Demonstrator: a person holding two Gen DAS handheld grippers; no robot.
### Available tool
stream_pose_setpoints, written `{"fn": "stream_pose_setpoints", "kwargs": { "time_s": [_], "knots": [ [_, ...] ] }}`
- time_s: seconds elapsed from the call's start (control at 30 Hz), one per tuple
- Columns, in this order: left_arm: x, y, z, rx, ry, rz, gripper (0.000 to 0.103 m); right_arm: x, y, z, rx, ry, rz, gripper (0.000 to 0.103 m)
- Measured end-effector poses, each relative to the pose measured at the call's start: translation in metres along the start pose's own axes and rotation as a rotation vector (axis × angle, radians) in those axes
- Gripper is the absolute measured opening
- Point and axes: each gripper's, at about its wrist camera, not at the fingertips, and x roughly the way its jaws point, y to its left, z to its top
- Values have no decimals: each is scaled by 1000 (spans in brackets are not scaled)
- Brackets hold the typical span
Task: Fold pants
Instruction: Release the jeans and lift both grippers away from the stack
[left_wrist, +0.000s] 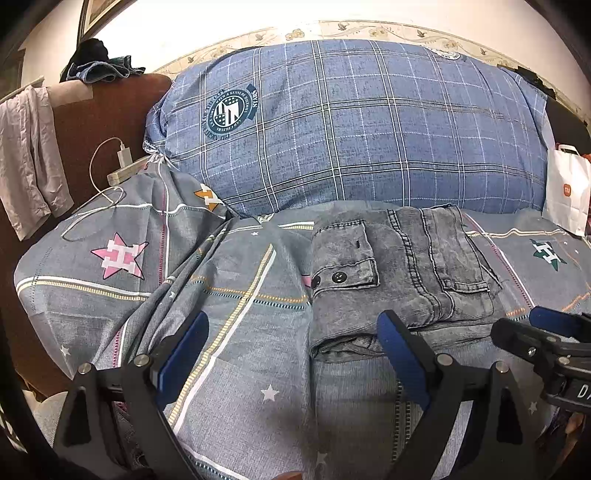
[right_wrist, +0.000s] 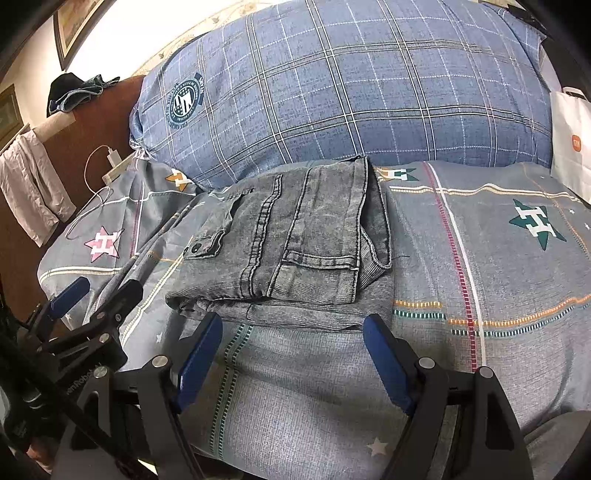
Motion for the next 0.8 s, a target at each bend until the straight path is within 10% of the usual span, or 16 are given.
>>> {"fn": "stream_pose_setpoints", "kwargs": {
  "time_s": [0.8],
  "knots": [
    [16, -4, -4, 3, 125, -73, 92, 0, -8, -2, 23, 7, -5, 83]
  ]
}}
